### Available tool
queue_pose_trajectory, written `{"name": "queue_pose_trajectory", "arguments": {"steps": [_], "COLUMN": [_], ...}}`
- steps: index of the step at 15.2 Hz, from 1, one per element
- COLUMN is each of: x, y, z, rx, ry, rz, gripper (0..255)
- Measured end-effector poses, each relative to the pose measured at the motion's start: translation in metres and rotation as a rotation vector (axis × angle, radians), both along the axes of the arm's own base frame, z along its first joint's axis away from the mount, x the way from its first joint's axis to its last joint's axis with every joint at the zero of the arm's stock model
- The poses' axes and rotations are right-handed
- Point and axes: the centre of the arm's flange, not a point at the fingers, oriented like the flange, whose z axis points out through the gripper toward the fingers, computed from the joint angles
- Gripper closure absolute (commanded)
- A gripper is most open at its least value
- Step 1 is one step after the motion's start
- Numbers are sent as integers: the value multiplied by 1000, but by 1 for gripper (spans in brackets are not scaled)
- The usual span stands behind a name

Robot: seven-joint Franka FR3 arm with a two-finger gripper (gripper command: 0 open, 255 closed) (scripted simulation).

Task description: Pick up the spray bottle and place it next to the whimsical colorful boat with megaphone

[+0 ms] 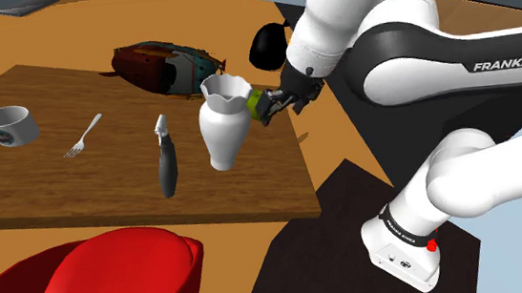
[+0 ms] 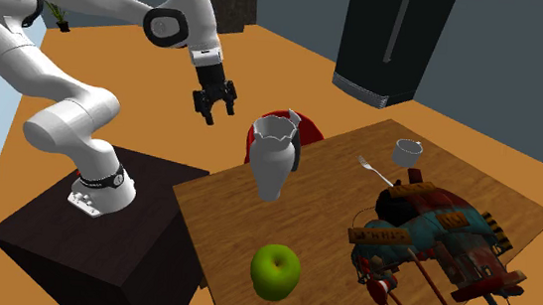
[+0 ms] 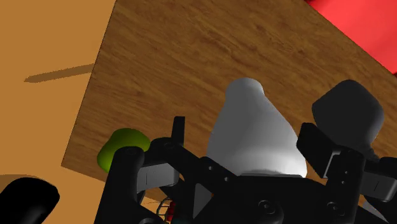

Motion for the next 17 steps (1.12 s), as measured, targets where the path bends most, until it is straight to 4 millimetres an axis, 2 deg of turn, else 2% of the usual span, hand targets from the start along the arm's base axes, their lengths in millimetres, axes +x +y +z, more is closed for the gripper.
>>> {"name": "queue_pose_trajectory", "arguments": {"steps": [6,14,17], "x": [22,70,98], "y": [73,159,184], "z": [-40,-98,-112], "rx": [-14,-28,-28], "ry": [-68,-124,-181], "rz": [-116,-267,-331], "gripper": [0,0,0]}}
